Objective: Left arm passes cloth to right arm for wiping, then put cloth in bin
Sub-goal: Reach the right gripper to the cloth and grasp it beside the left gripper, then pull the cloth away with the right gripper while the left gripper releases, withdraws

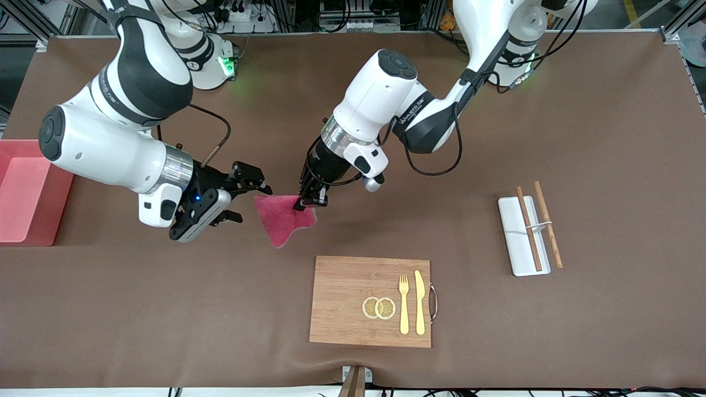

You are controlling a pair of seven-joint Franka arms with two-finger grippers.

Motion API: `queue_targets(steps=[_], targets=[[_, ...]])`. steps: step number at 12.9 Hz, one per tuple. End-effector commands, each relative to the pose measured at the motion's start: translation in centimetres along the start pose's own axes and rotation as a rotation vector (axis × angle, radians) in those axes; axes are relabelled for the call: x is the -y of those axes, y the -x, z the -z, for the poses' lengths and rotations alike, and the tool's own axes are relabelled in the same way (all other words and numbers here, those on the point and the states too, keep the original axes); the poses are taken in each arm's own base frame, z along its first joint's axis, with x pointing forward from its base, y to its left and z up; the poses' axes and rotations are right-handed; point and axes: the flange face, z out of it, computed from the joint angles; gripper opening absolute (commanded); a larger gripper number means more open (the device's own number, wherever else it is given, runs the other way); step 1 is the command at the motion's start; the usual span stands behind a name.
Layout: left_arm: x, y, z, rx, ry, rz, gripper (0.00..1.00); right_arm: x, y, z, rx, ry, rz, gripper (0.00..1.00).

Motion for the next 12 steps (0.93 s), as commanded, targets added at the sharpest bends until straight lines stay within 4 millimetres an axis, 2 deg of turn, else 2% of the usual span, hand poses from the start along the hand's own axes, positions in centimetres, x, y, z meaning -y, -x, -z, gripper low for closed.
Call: queue_targets(steps=[1,2,4,5,10,12], targets=[[-0.04,0.18,-0.55,0.014,0.01,0.005,0.0,0.25,-0.34,-0.81,-0.005,0.0,0.016,0.93],[-0.01,0.12,-0.65,0.013,0.009,0.005,0.0,0.22,-0.35,-0.91,-0.006,-0.005,0.013,0.71],[-0.11,0.05,-0.64,0.012,0.01,0.005,0.0,0.05,-0.35,-1.12,-0.016,-0.047,-0.014,0.19],[-0.04,0.1,-0.64,0.013,0.009,0.004,0.0,0.24,-0.37,-1.09,-0.018,-0.054,-0.016,0.0],[-0.17,-0.14,-0.76,0.01,0.009,0.005,0.0,0.17,-0.31,-0.97,-0.01,-0.058,-0.018,0.0],[-0.23,-0.19,-0.76,0.008,0.01,0.004,0.0,-0.31,-0.11,-0.34,-0.003,-0.06,-0.025,0.0]])
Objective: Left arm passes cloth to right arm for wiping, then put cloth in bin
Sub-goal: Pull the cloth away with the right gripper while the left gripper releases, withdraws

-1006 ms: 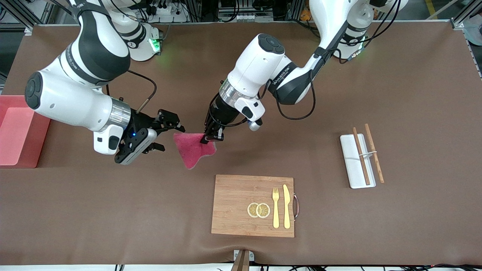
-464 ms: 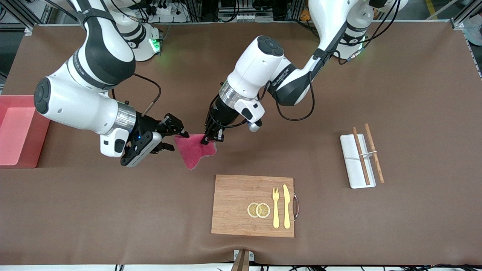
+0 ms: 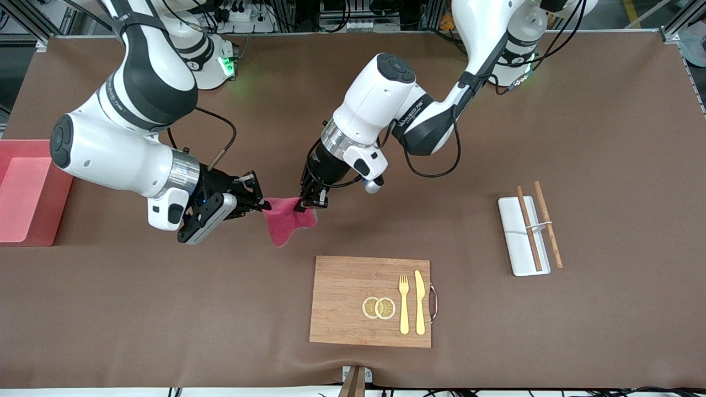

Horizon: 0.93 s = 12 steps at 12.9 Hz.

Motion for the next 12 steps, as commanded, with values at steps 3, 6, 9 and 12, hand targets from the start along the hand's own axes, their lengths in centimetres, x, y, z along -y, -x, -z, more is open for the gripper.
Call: queue_targets(steps=[3,6,9,12], targets=[[-0.9,0.8,1.3,0.006,0.043,-0.052,0.87,-3.9,2.4,3.3,0.11,-0.053,-0.058,0.0],[-2.4,0.9,4.5,-0.087,0.046,-0.16,1.0,-8.2,5.1,6.5,0.191,-0.039,-0.124,0.0],[-5.9,-0.9,10.3,-0.212,-0.036,-0.378,1.0,-11.3,7.7,6.2,0.322,0.048,-0.151,0.0],[-10.4,-5.3,15.1,-0.312,-0.129,-0.562,1.0,-14.9,10.5,1.0,0.386,0.106,-0.195,0.0]])
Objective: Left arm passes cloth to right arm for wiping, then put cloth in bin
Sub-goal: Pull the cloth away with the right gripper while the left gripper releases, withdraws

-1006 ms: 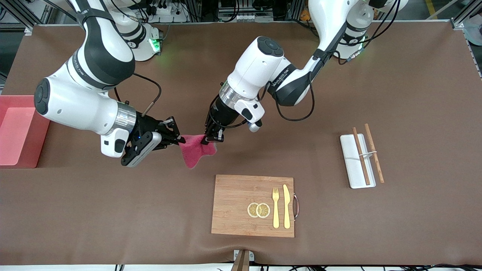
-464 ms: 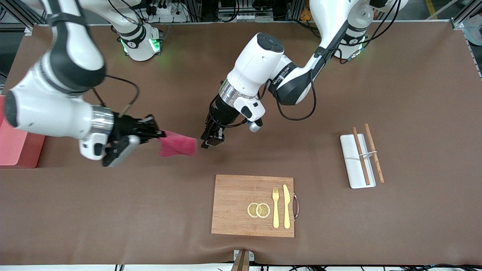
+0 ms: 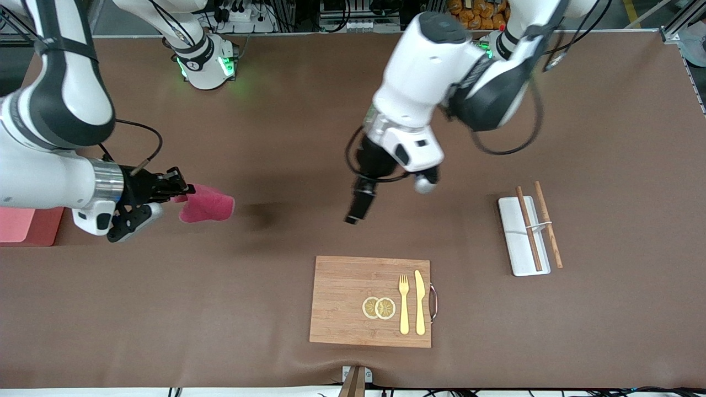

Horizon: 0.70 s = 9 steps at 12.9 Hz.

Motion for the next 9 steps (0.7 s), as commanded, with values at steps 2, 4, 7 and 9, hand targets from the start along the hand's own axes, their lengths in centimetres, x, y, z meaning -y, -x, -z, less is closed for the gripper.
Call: queue_targets(steps=[2,4,7,9], targets=[[-0.6,-8.8,4.9,-0.05,-0.144,-0.259,1.0,-3.9,0.0,-6.7,-0.042,0.064,-0.063,0.0],[-0.1,-14.9,7.7,-0.04,-0.266,-0.448,1.0,-9.0,-0.2,-9.9,-0.04,0.051,-0.18,0.0],[1.6,-24.3,10.7,0.009,-0.411,-0.742,1.0,-18.6,3.2,-11.5,-0.01,0.033,-0.298,0.0],[3.5,-28.8,11.5,0.035,-0.456,-0.898,1.0,-25.7,6.4,-12.5,0.009,0.109,-0.329,0.0]])
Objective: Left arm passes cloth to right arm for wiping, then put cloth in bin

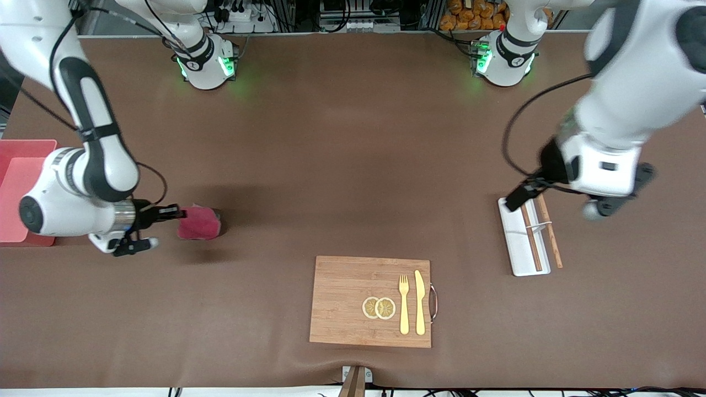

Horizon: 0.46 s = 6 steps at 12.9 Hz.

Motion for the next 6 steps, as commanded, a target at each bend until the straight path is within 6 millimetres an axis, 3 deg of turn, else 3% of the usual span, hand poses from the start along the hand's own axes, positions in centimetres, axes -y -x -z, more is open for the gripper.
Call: queue_targets(steps=[1,3,6], targets=[[5.1,-0.1,-0.2,0.021,-0.042,-0.185,1.0,-8.5,1.5,-0.9,0.009,0.049,0.005,0.0],[7.8,-0.5,-0.3,0.025,-0.055,-0.218,1.0,-14.4,3.5,-0.1,-0.011,0.08,0.079,0.0],[9.5,-1.2,0.9,-0.009,-0.078,-0.282,1.0,-21.2,7.0,3.8,0.006,0.176,0.145,0.0]])
